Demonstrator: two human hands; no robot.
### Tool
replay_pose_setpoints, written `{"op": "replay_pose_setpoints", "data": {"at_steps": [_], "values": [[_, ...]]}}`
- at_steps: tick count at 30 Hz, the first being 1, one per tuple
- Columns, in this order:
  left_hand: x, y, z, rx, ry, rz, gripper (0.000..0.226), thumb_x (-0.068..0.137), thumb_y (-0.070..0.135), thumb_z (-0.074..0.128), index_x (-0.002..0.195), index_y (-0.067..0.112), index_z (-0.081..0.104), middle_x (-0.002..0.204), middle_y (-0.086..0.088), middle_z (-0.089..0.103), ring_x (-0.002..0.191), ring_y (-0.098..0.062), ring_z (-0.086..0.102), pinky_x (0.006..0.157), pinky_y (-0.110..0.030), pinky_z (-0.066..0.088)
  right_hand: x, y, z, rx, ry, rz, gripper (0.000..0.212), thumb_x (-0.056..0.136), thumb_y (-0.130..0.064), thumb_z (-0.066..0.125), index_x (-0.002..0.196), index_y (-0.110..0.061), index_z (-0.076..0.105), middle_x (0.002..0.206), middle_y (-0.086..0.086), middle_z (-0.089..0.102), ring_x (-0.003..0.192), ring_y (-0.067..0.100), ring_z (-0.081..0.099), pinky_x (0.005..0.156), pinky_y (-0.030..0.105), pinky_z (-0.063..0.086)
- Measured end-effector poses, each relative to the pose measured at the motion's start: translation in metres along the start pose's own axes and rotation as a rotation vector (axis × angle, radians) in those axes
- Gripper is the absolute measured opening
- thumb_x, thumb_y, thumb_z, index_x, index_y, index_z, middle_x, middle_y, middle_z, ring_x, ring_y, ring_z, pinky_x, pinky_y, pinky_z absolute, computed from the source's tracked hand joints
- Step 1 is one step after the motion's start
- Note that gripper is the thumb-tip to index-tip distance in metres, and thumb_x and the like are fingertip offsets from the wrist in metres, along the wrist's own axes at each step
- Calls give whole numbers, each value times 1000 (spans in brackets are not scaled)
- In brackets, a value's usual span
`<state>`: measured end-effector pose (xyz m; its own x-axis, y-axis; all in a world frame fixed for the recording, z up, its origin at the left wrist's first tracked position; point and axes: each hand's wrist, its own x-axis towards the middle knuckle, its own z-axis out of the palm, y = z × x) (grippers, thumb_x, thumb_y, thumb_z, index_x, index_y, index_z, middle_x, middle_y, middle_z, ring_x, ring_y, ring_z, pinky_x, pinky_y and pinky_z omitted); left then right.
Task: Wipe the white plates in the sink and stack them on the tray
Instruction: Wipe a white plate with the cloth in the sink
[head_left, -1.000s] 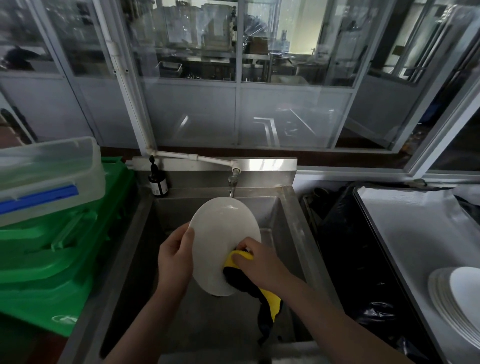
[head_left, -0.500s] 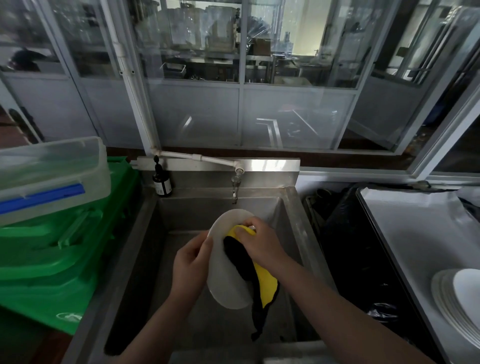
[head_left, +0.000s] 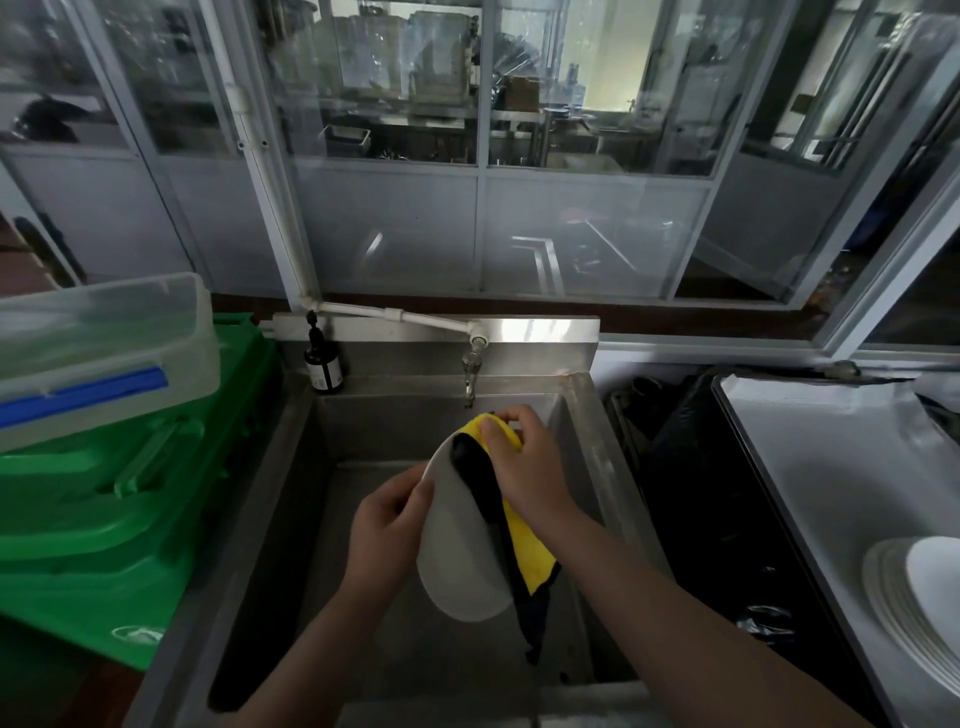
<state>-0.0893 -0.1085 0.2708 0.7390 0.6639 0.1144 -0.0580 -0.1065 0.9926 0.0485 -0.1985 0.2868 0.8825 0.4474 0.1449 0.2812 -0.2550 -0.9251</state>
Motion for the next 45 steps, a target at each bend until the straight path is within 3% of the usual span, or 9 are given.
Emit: {"op": "replay_pose_setpoints", "data": {"at_steps": [4, 10, 15, 18, 21, 26, 31, 35, 45], "values": [[0, 3, -5, 14, -10, -13, 44, 99, 16, 59, 91, 57, 74, 98, 17, 76, 93, -3, 70, 82, -33, 56, -4, 4, 1, 12, -53, -86, 8, 96, -35, 58, 99, -27, 57, 88, -12, 60, 84, 3, 58, 75, 25, 51], [-3, 3, -7, -30, -2, -31, 24, 99, 14, 55, 106, 28, 73, 101, 14, 76, 94, -5, 71, 78, -25, 55, -13, 4, 2, -72, -231, -207, 4, 96, -31, 59, 97, -28, 57, 89, -13, 60, 87, 2, 57, 71, 7, 40], [-2, 1, -7, -77, 71, -68, 23, 100, 14, 56, 105, 26, 75, 99, 8, 77, 94, -10, 71, 82, -33, 57, -19, 5, 1, -155, -325, -170, 5, 95, -33, 60, 97, -30, 57, 91, -11, 61, 87, -4, 55, 71, 2, 37], [-2, 0, -8, -101, 102, -84, 23, 100, 15, 55, 105, 27, 75, 99, 3, 77, 94, -14, 72, 81, -36, 57, -24, 9, 0, -177, -387, -119, 7, 94, -37, 60, 96, -30, 58, 92, -12, 62, 85, -3, 56, 72, 7, 40], [-1, -2, -11, -75, 107, -81, 23, 100, 16, 55, 106, 27, 75, 100, 5, 76, 93, -14, 72, 79, -35, 57, -27, 17, -1, -178, -434, -55, 8, 92, -42, 60, 91, -34, 57, 90, -14, 62, 85, 3, 59, 76, 22, 48], [-2, 1, -13, -89, 140, -82, 23, 100, 16, 55, 104, 30, 73, 97, 8, 76, 89, -11, 72, 68, -24, 57, -36, 24, -6, -247, -506, -5, 12, 91, -45, 59, 91, -34, 54, 86, -13, 60, 83, 6, 59, 72, 25, 48], [1, 6, -14, -95, 165, -61, 23, 101, 19, 54, 106, 30, 73, 99, 4, 76, 90, -16, 73, 72, -35, 59, -42, 35, -10, -289, -537, 30, 13, 90, -46, 59, 91, -34, 53, 92, -11, 62, 88, 11, 60, 81, 40, 54], [3, 11, -14, -82, 161, -53, 24, 102, 19, 52, 104, 33, 71, 97, 10, 76, 87, -10, 72, 65, -24, 56, -49, 42, -14, -348, -561, 25, 12, 91, -45, 58, 90, -35, 52, 93, -11, 62, 87, 9, 60, 80, 37, 54], [1, 13, -6, -72, 176, -70, 26, 103, 19, 51, 102, 35, 71, 92, 15, 75, 84, -4, 71, 60, -19, 55, -63, 40, -13, -406, -590, 25, 14, 91, -43, 55, 94, -30, 51, 96, -8, 61, 88, 12, 58, 74, 32, 51]]}}
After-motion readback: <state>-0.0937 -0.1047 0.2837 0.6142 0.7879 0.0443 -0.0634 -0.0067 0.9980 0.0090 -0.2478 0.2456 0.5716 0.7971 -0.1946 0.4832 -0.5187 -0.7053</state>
